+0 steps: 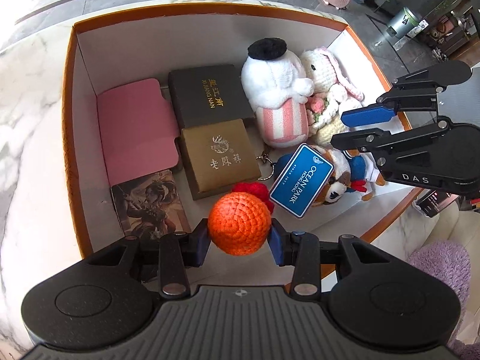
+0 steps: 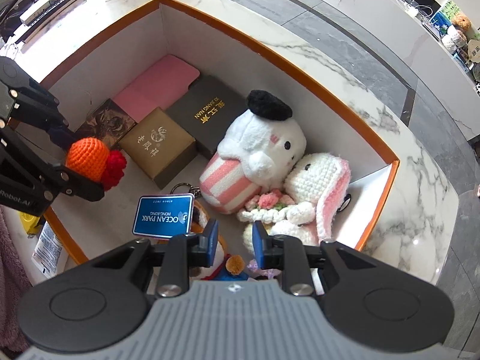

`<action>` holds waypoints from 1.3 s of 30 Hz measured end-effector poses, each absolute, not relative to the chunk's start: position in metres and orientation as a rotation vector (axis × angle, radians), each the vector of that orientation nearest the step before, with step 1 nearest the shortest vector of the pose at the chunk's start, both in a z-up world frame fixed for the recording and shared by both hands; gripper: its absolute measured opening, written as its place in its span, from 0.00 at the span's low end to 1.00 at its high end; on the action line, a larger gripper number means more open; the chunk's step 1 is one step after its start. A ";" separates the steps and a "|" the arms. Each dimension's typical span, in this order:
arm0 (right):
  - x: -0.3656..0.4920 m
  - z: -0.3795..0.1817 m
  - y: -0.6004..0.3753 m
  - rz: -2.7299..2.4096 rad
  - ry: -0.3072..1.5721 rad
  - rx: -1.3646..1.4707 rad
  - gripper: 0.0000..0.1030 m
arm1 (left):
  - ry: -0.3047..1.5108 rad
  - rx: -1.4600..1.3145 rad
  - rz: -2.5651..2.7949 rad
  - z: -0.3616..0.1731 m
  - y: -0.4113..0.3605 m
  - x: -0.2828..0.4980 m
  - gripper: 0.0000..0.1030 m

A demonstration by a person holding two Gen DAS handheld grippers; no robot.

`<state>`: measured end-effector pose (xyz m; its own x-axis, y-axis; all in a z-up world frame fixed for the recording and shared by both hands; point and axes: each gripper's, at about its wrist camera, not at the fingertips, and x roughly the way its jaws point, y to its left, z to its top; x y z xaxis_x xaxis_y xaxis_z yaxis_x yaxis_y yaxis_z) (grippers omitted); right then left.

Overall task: Organize objects
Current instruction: 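Lower the orange ball and Ocean Park plush into the orange box with both tools, then open both tools to release the ball and plush inside the box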

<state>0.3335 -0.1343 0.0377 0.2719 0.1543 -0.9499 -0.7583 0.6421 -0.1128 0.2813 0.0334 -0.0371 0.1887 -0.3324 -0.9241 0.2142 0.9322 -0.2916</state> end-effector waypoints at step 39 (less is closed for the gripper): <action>0.329 0.034 -0.125 0.709 1.071 -0.577 0.19 | 1.196 -0.181 -0.437 -0.020 0.008 0.320 0.30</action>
